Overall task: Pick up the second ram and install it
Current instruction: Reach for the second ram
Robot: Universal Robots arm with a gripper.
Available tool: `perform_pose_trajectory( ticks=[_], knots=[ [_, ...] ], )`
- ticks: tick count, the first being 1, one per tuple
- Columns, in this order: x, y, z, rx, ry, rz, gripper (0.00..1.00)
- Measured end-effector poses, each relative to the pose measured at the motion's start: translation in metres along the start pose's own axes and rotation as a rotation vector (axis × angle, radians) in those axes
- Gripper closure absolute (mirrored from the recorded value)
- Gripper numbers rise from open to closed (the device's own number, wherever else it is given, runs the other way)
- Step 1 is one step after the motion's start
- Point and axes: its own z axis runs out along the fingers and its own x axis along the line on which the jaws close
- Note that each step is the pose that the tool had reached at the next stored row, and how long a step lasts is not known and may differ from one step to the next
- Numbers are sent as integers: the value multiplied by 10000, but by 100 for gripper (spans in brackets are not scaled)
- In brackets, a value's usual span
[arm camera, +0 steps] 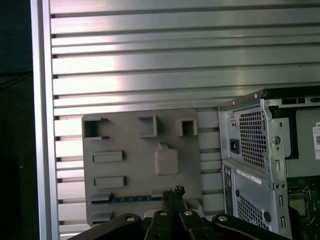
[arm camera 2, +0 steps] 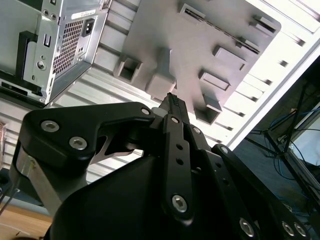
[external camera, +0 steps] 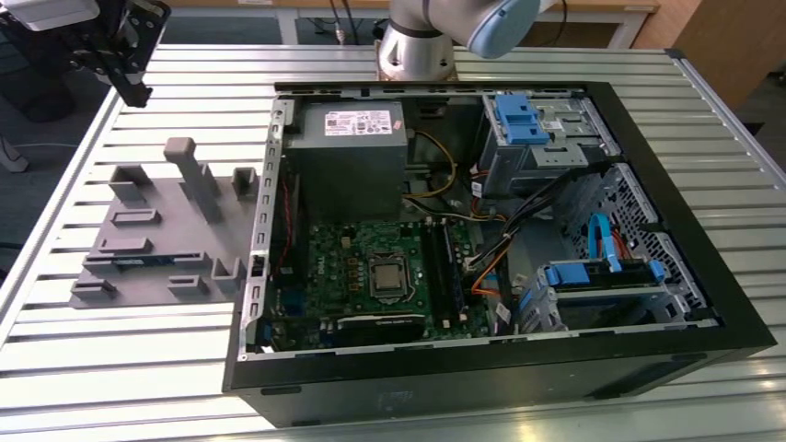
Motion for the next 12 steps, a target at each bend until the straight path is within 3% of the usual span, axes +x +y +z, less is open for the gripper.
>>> perform_pose_trajectory(
  ticks=[12],
  knots=[
    [42,-3,0,0,0,0,89]
  ],
)
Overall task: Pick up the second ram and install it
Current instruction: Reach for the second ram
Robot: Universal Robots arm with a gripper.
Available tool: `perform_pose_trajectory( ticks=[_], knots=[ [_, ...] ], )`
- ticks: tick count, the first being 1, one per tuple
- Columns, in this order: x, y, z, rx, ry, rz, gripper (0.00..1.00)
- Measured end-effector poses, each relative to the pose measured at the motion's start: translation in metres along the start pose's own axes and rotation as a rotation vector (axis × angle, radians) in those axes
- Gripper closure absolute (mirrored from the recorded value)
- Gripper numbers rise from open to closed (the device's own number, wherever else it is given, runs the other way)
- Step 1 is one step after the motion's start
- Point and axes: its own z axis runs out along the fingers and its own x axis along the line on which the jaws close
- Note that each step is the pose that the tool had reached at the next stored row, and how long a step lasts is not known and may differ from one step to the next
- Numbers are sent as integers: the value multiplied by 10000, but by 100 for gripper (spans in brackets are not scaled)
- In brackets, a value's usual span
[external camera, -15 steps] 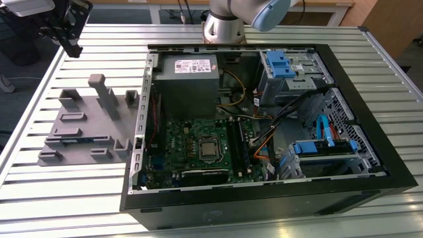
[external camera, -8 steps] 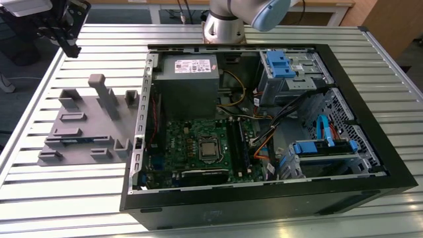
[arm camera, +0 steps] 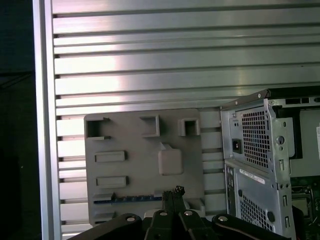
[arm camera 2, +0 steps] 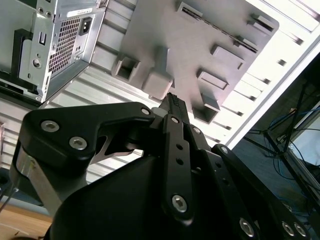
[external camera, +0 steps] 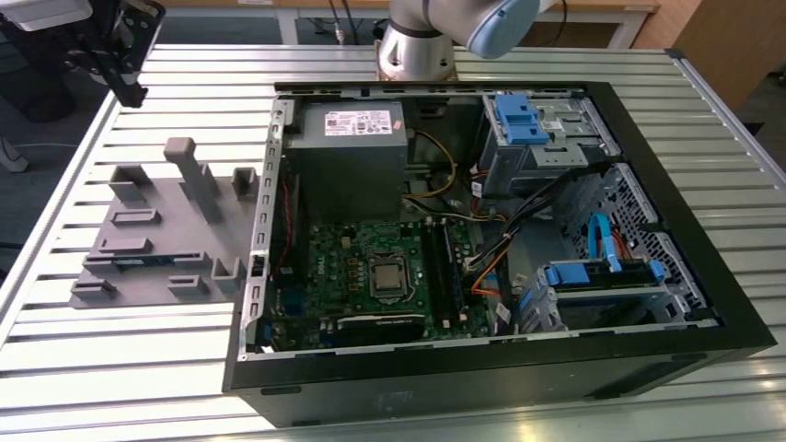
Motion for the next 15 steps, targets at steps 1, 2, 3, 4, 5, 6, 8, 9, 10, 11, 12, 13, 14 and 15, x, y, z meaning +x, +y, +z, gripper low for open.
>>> perform_pose_trajectory(
  ticks=[1,2,3,4,5,6,8,9,10,11,12,13,14,15],
  knots=[
    [4,0,0,0,0,0,89],
    [7,-1,0,0,0,-1,89],
    [11,-1,0,0,0,0,89],
    [15,-1,0,0,1,0,89],
    [18,-1,0,0,1,0,89],
    [22,-2,0,0,0,0,89],
    [29,-2,0,0,0,0,89],
    [33,-3,0,0,0,0,89],
    [36,-3,1,0,-1,0,89],
    [40,-3,0,0,0,0,89],
    [43,-3,0,0,0,0,89],
    [47,-4,0,0,0,0,89],
    [50,-4,0,0,0,0,89],
    [54,-4,0,0,1,0,89]
  ],
)
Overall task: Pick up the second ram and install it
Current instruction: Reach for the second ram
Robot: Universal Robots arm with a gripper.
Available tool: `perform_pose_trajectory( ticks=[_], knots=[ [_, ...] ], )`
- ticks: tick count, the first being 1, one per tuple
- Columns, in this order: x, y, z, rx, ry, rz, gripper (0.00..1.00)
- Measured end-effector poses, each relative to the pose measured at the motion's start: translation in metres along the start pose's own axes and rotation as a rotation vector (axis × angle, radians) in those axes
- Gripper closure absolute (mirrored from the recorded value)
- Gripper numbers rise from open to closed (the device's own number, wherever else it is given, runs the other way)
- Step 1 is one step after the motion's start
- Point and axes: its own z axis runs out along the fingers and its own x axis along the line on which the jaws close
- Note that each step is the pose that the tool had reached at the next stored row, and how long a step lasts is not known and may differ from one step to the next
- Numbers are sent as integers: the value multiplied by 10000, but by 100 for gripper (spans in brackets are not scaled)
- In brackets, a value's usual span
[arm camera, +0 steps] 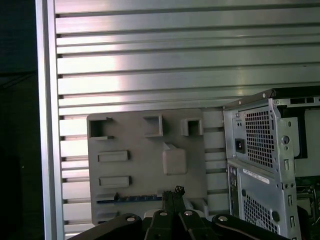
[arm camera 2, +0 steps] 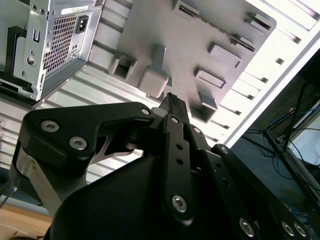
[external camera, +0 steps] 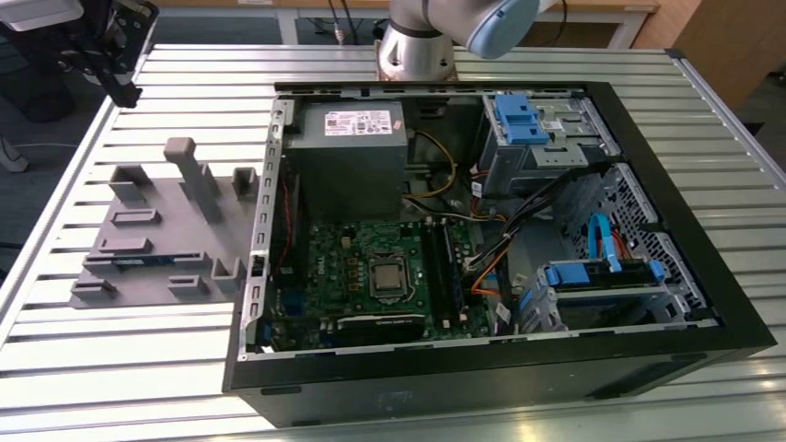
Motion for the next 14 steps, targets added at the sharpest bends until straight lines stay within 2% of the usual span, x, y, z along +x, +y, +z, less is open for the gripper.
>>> perform_pose_trajectory(
  ticks=[14],
  knots=[
    [78,-6,-1,0,0,0,89]
  ],
)
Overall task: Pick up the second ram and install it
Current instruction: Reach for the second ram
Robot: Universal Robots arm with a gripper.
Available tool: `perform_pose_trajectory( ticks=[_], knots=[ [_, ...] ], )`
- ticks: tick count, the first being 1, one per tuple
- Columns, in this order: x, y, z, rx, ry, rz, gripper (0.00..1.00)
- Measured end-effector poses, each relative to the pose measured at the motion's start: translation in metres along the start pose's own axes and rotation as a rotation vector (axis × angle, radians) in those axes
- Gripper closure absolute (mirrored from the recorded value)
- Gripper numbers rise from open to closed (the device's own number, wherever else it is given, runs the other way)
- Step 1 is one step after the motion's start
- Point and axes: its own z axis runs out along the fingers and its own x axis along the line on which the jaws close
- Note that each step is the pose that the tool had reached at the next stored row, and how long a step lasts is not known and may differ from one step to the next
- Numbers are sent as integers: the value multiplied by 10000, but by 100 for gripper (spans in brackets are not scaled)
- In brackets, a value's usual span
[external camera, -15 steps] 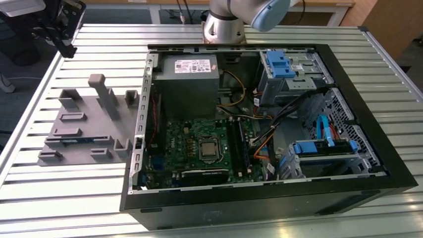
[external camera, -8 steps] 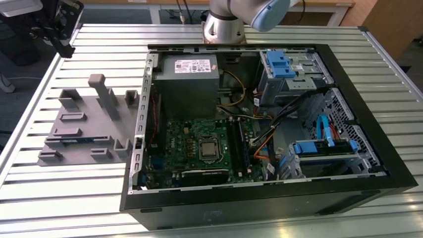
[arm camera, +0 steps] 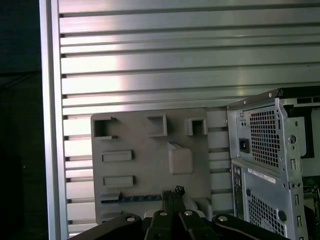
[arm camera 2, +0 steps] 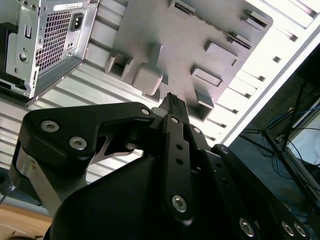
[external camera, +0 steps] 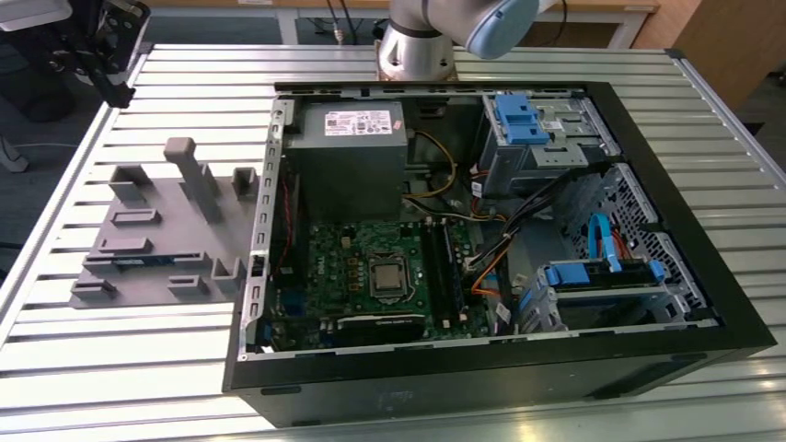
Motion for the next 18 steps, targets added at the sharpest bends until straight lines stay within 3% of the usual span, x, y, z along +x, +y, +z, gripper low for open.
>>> perform_pose_trajectory(
  ticks=[10,12,15,16,18],
  knots=[
    [72,-28,-1,0,19,1,89],
    [71,-33,-1,3,101,5,89],
    [71,-35,-1,17,375,16,89],
    [71,-37,0,20,425,19,89],
    [77,-51,-2,23,440,19,89]
  ],
)
